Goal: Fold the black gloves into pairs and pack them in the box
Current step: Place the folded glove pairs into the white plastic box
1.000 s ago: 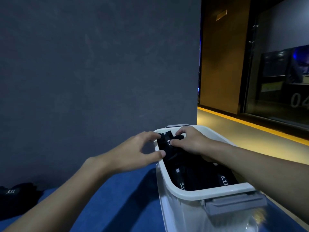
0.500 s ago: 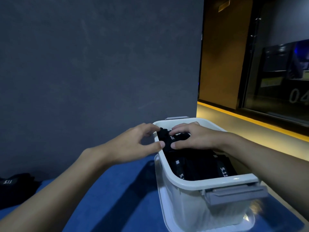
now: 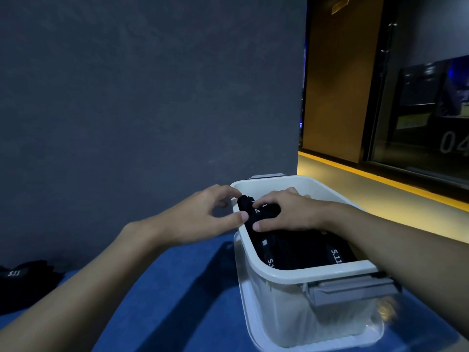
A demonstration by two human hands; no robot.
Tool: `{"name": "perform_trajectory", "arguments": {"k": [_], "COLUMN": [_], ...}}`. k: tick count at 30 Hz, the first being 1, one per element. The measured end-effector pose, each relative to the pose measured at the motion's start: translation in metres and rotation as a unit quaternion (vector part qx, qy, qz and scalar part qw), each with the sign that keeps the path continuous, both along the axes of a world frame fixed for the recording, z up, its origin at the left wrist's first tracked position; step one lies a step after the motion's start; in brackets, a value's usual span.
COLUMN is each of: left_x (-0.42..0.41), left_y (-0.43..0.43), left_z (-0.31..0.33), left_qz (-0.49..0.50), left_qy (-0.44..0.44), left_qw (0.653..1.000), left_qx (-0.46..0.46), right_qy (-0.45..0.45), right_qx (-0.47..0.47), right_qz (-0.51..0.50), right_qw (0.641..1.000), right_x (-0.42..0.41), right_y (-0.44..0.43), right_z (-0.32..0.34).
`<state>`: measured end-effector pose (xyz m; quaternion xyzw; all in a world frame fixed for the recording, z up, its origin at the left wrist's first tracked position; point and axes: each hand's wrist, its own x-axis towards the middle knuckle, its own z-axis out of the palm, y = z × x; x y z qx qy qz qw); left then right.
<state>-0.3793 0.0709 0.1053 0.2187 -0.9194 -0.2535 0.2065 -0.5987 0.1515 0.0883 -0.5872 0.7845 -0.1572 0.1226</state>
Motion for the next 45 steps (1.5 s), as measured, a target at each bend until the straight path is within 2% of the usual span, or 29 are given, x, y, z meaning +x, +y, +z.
{"name": "perform_trajectory", "arguments": {"k": [11,16,21,27,31,36,42,45], "left_x": [0.0,0.015,0.058,0.135,0.206,0.28,0.324,0.332], "left_y": [-0.002,-0.001,-0.009,-0.033,-0.048,-0.069,-0.087,-0.095], "left_z": [-0.004,-0.002,0.002,-0.01,-0.028,-0.074,-0.11,-0.126], "left_qz": [0.001,0.005,0.053,0.134,0.223,0.385,0.518,0.559], "left_qy": [0.018,0.021,0.035,0.1,0.149,0.207,0.172,0.077], "left_qw": [0.999,1.0,0.998,0.986,0.963,0.899,0.838,0.825], "left_qx": [0.036,0.01,-0.015,0.003,0.008,0.011,-0.016,0.028], "right_qy": [-0.057,-0.044,-0.04,-0.013,-0.04,-0.097,-0.186,-0.222], "right_qx": [-0.05,-0.077,-0.105,-0.101,-0.069,-0.021,0.01,0.014], "right_qz": [0.0,0.016,0.051,0.116,0.183,0.249,0.231,0.211], "right_qw": [0.997,0.996,0.992,0.988,0.98,0.964,0.955,0.952], "right_x": [0.001,0.004,0.033,0.111,0.179,0.261,0.334,0.352], "right_y": [0.007,0.009,0.011,-0.028,-0.057,-0.104,-0.163,-0.183], "right_z": [0.006,0.015,0.042,0.045,0.033,0.0,-0.056,-0.071]}}
